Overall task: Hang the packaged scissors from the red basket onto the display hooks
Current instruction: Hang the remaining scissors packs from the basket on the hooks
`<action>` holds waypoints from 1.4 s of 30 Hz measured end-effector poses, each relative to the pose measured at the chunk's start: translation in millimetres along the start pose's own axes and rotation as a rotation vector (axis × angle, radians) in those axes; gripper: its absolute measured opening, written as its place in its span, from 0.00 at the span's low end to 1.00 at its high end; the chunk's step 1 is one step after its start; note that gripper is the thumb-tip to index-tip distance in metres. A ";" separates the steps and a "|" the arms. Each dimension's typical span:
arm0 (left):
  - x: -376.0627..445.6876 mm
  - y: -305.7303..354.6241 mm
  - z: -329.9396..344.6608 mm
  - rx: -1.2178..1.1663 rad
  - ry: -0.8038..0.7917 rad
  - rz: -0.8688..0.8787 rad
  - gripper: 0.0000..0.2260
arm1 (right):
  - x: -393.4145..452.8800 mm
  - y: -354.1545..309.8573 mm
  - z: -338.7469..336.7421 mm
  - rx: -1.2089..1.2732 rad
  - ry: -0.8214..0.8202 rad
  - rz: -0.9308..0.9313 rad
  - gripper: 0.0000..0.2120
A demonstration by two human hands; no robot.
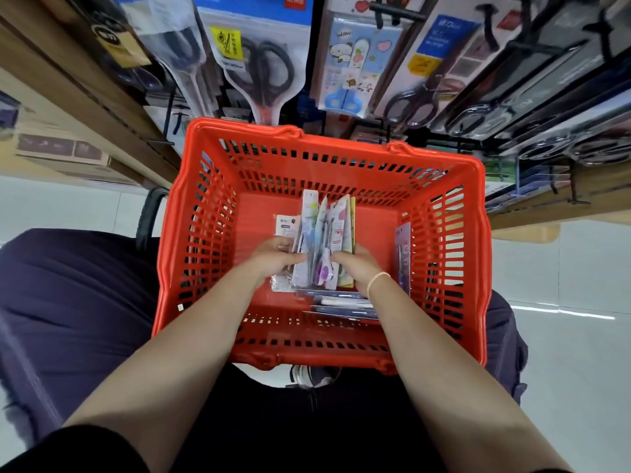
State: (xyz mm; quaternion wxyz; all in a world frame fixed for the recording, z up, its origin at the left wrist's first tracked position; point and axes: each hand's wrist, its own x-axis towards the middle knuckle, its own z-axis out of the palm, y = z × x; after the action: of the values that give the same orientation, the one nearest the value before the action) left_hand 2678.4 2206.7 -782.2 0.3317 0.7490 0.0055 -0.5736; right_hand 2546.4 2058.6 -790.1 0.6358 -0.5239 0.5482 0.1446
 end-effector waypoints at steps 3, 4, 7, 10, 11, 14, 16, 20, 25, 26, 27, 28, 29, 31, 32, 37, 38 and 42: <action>-7.1 3.6 0.7 0.015 0.035 -0.004 0.28 | -3.4 3.0 -7.1 0.028 0.023 0.007 0.15; -11.9 6.3 1.0 0.011 0.036 -0.001 0.28 | -5.3 1.9 -8.6 0.043 0.018 -0.003 0.15; -24.5 16.6 1.6 -0.028 0.034 0.047 0.28 | -16.7 -7.7 -15.7 0.116 -0.018 -0.006 0.14; -45.1 29.1 3.8 -0.055 0.057 0.154 0.32 | -38.6 -18.7 -24.5 0.216 -0.132 -0.042 0.17; -52.4 32.5 4.0 -0.067 0.058 0.195 0.32 | -47.7 -21.7 -26.6 0.243 -0.171 -0.063 0.19; -79.5 48.2 5.1 -0.154 -0.005 0.259 0.27 | -82.7 -34.9 -31.1 0.315 -0.272 -0.134 0.21; -100.7 57.7 9.5 -0.293 -0.109 0.270 0.25 | -108.0 -47.6 -30.4 0.366 -0.322 -0.189 0.18; -144.1 75.4 21.1 -0.512 -0.255 0.297 0.27 | -151.8 -80.9 -19.8 0.489 -0.302 -0.278 0.18; -205.8 106.4 17.1 -0.602 -0.197 0.491 0.29 | -209.9 -119.3 -10.4 0.394 -0.082 -0.512 0.26; -216.8 111.3 13.8 -0.599 -0.179 0.536 0.28 | -223.6 -124.2 -10.7 0.335 -0.031 -0.590 0.22; -227.2 115.6 12.0 -0.593 -0.167 0.577 0.27 | -235.4 -128.0 -11.2 0.284 0.011 -0.670 0.16; -238.2 119.2 10.3 -0.585 -0.156 0.612 0.24 | -245.2 -130.8 -12.9 0.245 0.050 -0.743 0.12; -249.3 122.8 9.0 -0.586 -0.139 0.644 0.21 | -253.4 -132.7 -14.4 0.213 0.088 -0.810 0.12; -271.3 128.9 6.6 -0.602 -0.093 0.705 0.14 | -271.1 -135.1 -16.6 0.148 0.164 -0.944 0.23; -281.2 132.6 4.6 -0.614 -0.070 0.736 0.12 | -279.2 -136.4 -17.3 0.124 0.185 -0.993 0.26; -319.9 156.2 -8.3 -0.640 0.029 0.871 0.15 | -321.0 -148.8 -18.9 0.118 0.133 -1.050 0.29; -328.2 161.8 -10.1 -0.628 0.040 0.899 0.20 | -330.2 -153.6 -20.1 0.120 0.132 -1.062 0.31; -357.1 185.0 -20.2 -0.620 0.039 0.993 0.29 | -360.0 -177.9 -35.0 0.226 0.102 -1.132 0.14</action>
State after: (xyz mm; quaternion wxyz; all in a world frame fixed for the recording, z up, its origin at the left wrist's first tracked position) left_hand 2645.5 2205.4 -380.9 0.7641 0.5403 -0.1726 -0.3074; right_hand 2533.6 2097.4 -389.1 0.6387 -0.6707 0.2247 -0.3028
